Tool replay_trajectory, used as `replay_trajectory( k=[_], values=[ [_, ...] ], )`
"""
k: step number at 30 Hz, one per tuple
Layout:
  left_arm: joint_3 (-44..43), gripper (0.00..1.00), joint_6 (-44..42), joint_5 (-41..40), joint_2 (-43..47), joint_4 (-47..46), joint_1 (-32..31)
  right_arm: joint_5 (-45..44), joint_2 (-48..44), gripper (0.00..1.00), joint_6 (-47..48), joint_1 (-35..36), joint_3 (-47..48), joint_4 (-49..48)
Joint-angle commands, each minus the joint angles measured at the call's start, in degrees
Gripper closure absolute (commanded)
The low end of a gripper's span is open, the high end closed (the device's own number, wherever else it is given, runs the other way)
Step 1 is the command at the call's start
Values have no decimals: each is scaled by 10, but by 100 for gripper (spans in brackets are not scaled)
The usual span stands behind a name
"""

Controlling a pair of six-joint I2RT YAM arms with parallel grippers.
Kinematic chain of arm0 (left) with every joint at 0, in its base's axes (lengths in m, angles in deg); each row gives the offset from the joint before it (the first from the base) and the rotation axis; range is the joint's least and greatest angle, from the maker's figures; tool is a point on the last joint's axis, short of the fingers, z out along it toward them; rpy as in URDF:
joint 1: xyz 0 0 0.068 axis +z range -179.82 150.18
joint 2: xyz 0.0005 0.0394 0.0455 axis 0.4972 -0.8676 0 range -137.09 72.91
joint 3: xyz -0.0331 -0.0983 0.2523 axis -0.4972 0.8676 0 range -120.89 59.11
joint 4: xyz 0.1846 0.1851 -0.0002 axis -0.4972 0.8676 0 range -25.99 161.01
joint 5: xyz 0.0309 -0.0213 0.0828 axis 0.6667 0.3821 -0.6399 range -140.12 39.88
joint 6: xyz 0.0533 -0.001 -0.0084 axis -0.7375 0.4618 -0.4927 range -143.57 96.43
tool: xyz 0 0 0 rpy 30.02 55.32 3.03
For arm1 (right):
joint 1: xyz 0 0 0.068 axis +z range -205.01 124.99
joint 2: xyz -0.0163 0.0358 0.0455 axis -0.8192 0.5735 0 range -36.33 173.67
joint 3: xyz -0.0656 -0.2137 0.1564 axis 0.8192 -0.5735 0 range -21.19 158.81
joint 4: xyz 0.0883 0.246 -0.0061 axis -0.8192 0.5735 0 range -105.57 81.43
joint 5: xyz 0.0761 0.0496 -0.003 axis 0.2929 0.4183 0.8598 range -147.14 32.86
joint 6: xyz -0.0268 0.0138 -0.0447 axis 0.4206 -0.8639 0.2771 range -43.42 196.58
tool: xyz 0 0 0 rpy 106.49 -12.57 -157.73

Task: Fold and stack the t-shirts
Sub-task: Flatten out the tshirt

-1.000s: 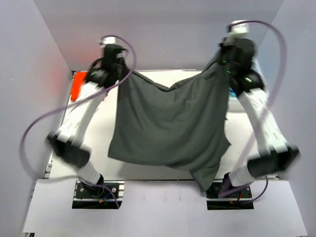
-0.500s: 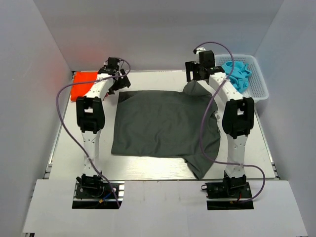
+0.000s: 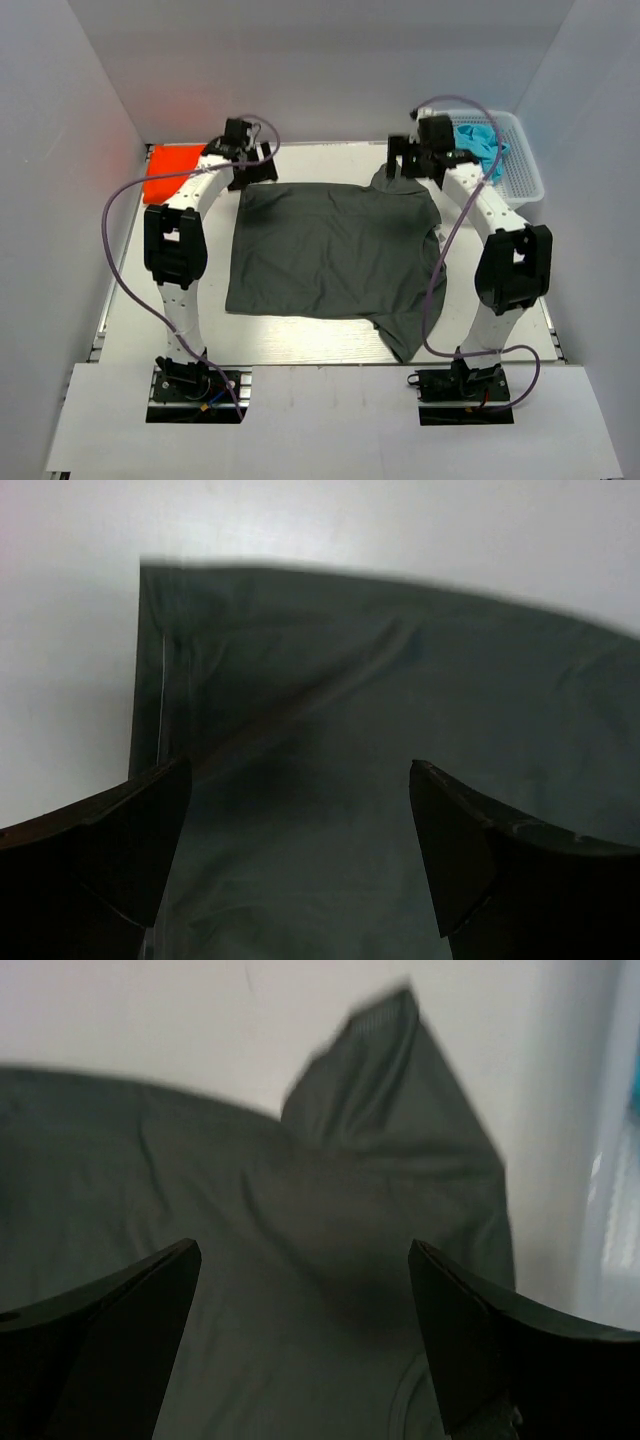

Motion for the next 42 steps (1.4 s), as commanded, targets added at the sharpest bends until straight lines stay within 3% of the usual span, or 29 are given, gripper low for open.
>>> replay_trajectory(
  k=[1,5,8,14,17,22,25,30,31,35,39,40,42],
  values=[
    [84,0,-4,18,50,-13,-7,16,-45,10,-42,0,-112,27],
    [163,0,2,18,63,-52,-18,39,-72,10,-55,0,-212,8],
    [146,0,24,-27,27,-22,-19,31,-53,10,-56,0,-220,10],
    [100,0,53,-32,-44,-27,-12,6,35,10,-55,0,-194,-18],
    [47,0,62,-50,-80,-2,3,-33,96,10,-48,3,-137,-5],
    [-32,0,51,-50,-162,20,15,-27,189,10,-24,3,-9,20],
    [-122,0,51,-39,-213,49,23,-22,240,10,-22,-1,55,24],
    [-201,0,35,-20,-232,64,33,0,324,10,19,4,198,61],
    [-201,0,30,-20,-225,56,33,4,325,10,53,5,252,67],
    [-206,0,12,-7,-168,35,33,2,277,10,106,19,279,74],
    [-199,0,6,23,-98,67,21,7,168,10,121,44,179,80],
    [-184,0,6,23,-81,84,21,3,105,10,120,50,157,95],
    [-136,0,1,21,-22,89,7,-12,60,10,87,68,43,105]
  ],
)
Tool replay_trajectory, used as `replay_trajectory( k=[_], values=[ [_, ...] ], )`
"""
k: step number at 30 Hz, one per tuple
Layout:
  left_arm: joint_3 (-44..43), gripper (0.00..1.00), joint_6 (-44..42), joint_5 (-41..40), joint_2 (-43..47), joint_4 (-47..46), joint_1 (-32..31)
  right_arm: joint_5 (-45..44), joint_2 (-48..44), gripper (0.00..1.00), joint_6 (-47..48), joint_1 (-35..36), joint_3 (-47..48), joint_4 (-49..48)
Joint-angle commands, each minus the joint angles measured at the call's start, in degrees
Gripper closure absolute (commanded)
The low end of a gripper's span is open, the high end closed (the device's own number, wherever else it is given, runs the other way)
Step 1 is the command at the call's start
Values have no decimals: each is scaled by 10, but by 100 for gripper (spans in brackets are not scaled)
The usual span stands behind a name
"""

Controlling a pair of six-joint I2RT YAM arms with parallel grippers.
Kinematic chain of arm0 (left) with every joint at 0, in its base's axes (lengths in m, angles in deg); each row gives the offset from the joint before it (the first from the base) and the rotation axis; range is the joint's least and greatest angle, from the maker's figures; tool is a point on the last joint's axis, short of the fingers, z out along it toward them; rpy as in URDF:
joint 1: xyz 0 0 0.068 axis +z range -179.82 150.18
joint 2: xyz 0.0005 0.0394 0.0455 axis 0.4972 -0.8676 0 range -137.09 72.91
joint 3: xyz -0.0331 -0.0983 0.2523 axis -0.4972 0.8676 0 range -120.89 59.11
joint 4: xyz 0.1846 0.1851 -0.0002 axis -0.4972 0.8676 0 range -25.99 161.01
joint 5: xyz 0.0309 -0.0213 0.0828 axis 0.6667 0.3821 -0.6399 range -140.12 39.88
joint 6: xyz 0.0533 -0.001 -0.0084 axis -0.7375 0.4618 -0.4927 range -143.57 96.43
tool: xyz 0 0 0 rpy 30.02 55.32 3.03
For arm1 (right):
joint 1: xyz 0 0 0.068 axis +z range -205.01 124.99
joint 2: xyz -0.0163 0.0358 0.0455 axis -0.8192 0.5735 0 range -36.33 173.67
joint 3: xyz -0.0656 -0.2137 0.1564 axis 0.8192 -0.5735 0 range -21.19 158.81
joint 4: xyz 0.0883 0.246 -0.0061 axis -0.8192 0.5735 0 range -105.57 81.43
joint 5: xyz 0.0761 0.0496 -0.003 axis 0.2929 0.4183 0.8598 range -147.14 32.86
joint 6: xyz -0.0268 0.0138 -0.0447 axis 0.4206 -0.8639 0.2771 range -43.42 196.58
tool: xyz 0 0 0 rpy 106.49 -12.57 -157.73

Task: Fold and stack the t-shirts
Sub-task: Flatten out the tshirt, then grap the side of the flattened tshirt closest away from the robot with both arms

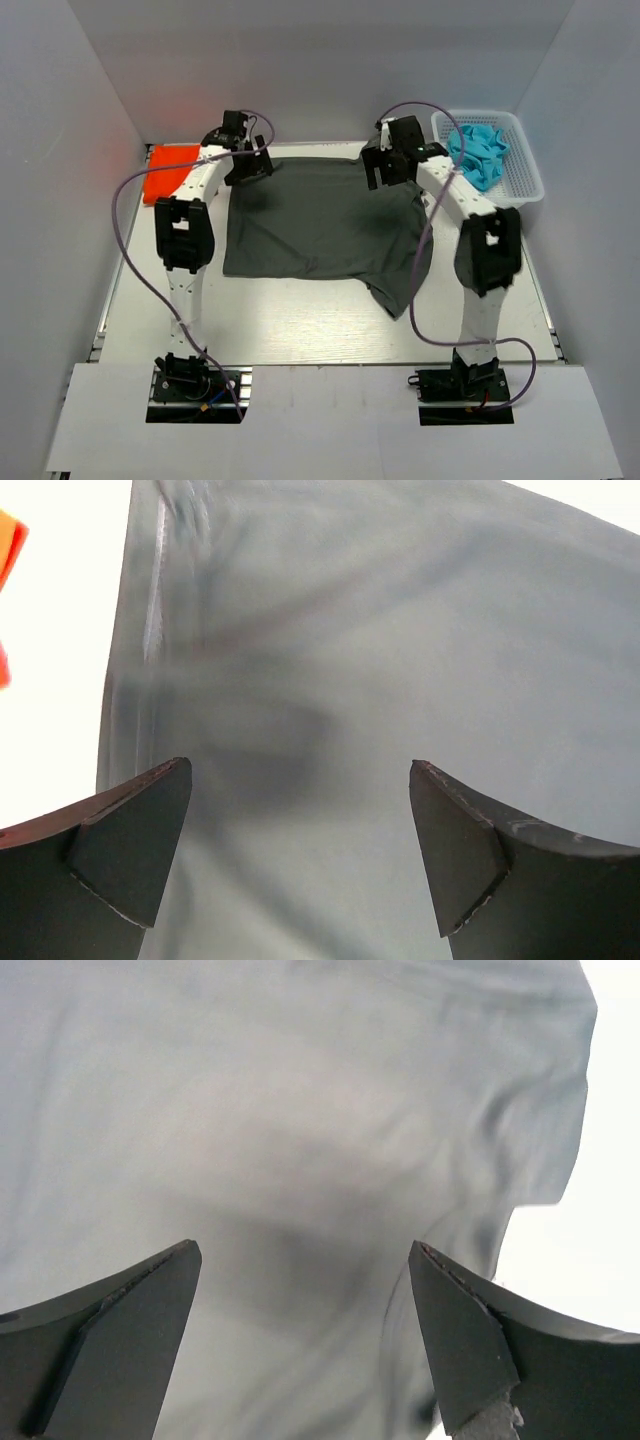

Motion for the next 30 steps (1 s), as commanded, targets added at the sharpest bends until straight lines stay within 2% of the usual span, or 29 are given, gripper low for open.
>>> replay_trajectory(
  k=[1,2,5,8,9,12,15,17,18,19,26,27,30],
  values=[
    [53,0,-14,32,156,25,-19,-4,-170,10,-25,30,-102,46],
    [76,0,-14,48,177,19,-27,1,-190,10,-37,34,-186,74],
    [160,0,-9,85,241,2,-60,47,-301,10,-106,45,-289,112],
    [236,0,1,134,274,-24,-100,112,-371,10,-92,79,-408,171],
    [260,0,1,149,274,-24,-111,115,-381,10,-92,88,-461,185],
    [302,0,7,180,281,-24,-150,103,-430,10,-110,125,-537,193],
    [354,0,13,199,295,-31,-177,114,-482,10,-139,143,-570,147],
    [368,0,13,194,295,-32,-191,114,-494,17,-161,156,-599,132],
    [376,0,18,194,301,-25,-191,107,-477,30,-167,160,-601,129],
    [376,0,18,187,301,-18,-199,97,-469,34,-175,161,-607,125],
    [375,0,23,167,301,-8,-224,40,-415,36,-202,170,-615,46],
    [375,0,23,167,301,-8,-224,40,-402,41,-201,171,-614,38],
    [363,0,16,179,296,13,-237,33,-372,97,-215,171,-597,41]
  ],
)
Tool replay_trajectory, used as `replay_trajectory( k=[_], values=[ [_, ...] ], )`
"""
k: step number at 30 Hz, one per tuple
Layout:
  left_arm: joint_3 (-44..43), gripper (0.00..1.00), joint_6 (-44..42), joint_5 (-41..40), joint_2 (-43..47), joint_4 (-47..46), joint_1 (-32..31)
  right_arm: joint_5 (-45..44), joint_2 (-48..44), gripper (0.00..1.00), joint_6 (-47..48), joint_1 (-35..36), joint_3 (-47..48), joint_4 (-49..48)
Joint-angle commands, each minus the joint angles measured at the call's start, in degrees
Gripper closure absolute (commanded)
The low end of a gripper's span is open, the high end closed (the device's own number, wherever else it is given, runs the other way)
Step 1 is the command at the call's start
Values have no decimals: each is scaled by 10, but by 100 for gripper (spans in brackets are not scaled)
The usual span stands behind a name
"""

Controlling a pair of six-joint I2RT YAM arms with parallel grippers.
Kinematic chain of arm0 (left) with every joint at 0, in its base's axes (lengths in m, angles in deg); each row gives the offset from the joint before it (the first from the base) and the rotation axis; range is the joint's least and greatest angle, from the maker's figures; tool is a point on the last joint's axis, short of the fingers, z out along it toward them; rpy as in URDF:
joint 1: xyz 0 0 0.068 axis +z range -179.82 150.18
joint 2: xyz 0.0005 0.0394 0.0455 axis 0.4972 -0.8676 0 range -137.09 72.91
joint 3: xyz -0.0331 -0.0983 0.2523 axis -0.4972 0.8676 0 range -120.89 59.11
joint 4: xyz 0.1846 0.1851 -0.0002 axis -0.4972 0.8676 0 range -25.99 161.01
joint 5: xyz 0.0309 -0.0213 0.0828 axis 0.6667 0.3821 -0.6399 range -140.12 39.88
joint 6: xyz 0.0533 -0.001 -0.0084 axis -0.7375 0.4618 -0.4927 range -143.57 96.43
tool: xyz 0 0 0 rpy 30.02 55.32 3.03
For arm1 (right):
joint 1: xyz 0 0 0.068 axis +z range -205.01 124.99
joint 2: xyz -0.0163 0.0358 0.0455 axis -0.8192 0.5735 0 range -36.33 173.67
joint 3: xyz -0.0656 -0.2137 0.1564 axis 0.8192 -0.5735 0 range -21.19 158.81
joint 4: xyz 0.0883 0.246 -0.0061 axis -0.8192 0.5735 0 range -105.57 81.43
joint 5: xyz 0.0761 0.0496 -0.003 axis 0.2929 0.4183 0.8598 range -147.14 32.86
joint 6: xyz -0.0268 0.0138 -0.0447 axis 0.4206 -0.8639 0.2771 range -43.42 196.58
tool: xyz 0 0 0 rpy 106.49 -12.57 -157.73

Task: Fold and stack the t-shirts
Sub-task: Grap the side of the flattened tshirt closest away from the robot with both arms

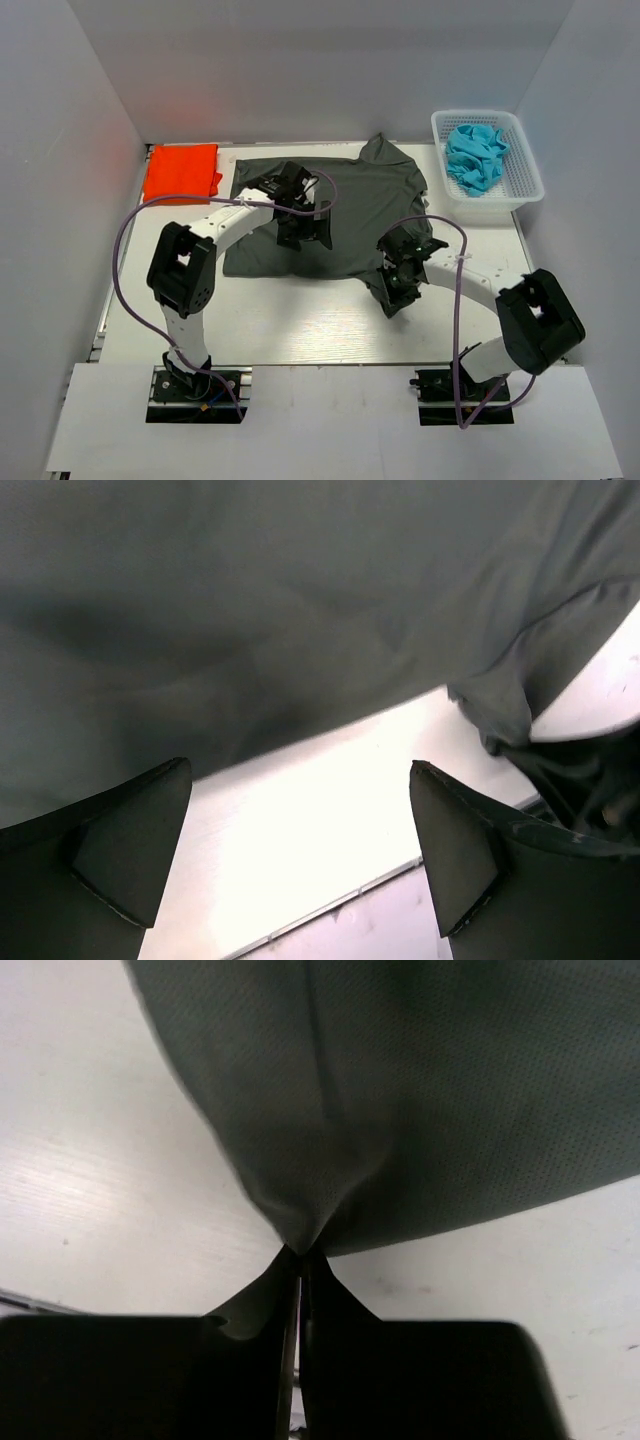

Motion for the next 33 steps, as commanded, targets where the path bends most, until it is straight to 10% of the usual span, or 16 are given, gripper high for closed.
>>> replay_trajectory(
  k=[1,20,28,33],
  values=[
    [-24,0,-4,7,21,26,-15,-37,20,100,-31,3,22,-16],
    [72,0,-9,-68,-37,-31,-22,-193,-48,100,-152,-52,126,320],
    [79,0,-9,-83,-34,-26,-16,-76,-66,44,-35,-49,138,223],
    [65,0,-15,-89,-16,2,-16,64,-100,42,32,-41,145,146]
  ],
)
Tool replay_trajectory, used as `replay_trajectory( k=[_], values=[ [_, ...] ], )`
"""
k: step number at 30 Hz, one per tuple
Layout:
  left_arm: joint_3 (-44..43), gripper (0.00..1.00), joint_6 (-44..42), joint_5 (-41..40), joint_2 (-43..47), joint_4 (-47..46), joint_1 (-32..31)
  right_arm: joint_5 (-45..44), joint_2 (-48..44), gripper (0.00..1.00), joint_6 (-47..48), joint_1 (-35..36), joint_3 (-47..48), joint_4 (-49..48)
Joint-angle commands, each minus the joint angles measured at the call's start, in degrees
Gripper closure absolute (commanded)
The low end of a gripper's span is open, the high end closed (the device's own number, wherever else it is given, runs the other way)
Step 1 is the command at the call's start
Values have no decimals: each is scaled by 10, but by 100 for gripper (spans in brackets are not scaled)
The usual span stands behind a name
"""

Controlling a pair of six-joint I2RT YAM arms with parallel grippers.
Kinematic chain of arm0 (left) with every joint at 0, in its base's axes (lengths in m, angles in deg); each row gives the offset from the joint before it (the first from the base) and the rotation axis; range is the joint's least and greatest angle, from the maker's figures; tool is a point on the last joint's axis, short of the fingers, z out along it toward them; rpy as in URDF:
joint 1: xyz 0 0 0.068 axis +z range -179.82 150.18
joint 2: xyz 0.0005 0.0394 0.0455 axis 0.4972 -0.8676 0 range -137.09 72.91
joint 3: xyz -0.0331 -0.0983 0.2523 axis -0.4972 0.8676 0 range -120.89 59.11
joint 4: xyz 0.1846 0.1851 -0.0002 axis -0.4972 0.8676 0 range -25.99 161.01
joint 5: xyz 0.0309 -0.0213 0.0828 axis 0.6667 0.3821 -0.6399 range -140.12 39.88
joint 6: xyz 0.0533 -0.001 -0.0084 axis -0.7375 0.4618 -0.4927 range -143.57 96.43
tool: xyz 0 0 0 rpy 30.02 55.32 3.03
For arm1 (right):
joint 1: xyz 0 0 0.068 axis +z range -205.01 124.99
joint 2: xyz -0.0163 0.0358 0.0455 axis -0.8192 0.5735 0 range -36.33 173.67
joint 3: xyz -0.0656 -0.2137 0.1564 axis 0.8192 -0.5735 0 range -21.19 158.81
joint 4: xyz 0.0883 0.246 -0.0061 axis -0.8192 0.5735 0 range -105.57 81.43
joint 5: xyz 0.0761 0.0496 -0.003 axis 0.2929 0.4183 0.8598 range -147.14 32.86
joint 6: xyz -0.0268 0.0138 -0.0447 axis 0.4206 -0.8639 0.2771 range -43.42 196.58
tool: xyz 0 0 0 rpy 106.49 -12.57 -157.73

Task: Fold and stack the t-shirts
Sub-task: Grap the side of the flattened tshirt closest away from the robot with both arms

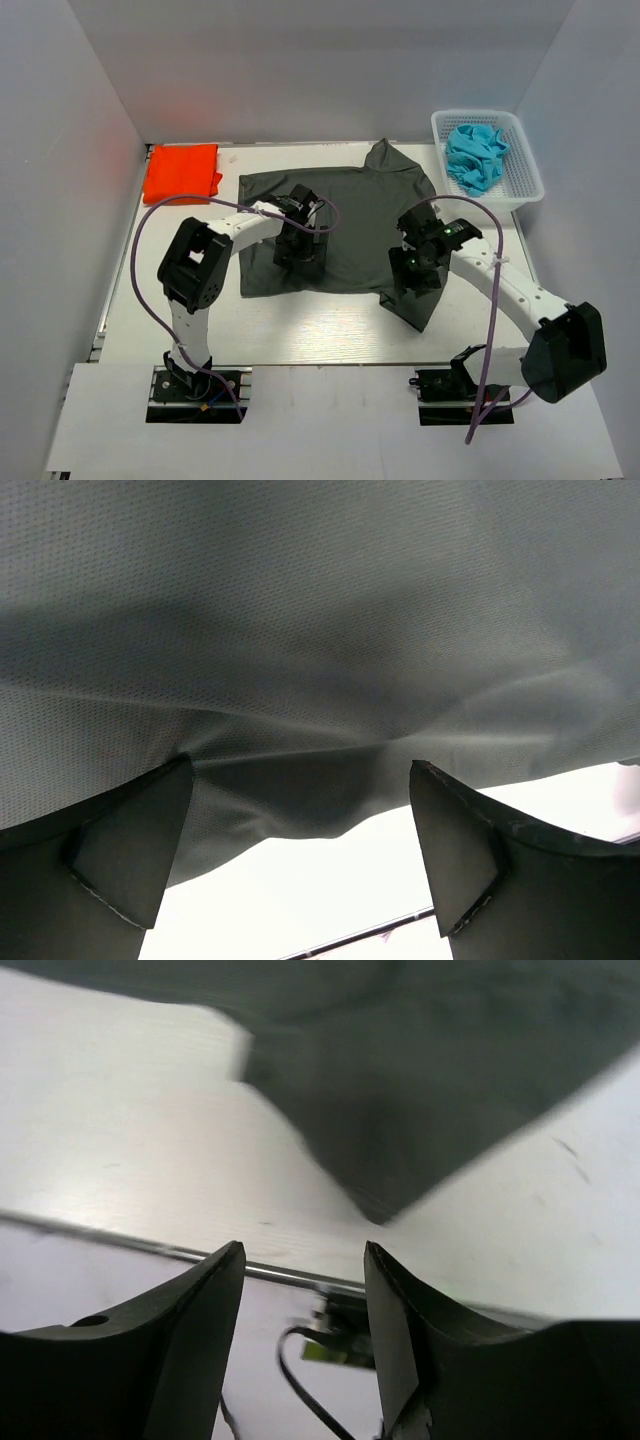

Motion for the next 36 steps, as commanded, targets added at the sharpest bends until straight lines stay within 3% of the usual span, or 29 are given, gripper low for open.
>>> replay_trajectory(
  k=[1,5,11,13,20,21,24,25,27,31,36],
  values=[
    [-4,0,-8,-27,32,29,6,139,-19,42,53,12,25,-75],
    [-32,0,-2,-55,48,61,6,163,29,44,56,27,13,-127],
    [-51,0,11,-69,94,85,11,75,100,45,67,52,-3,-165],
    [-52,0,24,-92,110,103,16,69,118,50,71,64,-8,-181],
    [79,0,140,-166,190,128,74,28,154,53,52,77,-55,-226],
    [99,0,152,-166,204,114,83,1,161,63,51,79,-62,-231],
    [159,0,195,-159,246,106,114,-12,192,78,45,85,-67,-245],
    [176,0,207,-170,255,117,120,-9,195,90,47,87,-68,-257],
    [193,0,217,-177,281,118,138,2,198,99,49,93,-73,-270],
    [223,0,240,-198,319,125,160,40,196,100,48,105,-68,-274],
    [265,0,240,-164,358,96,183,3,176,100,39,119,-32,-223]
  ],
)
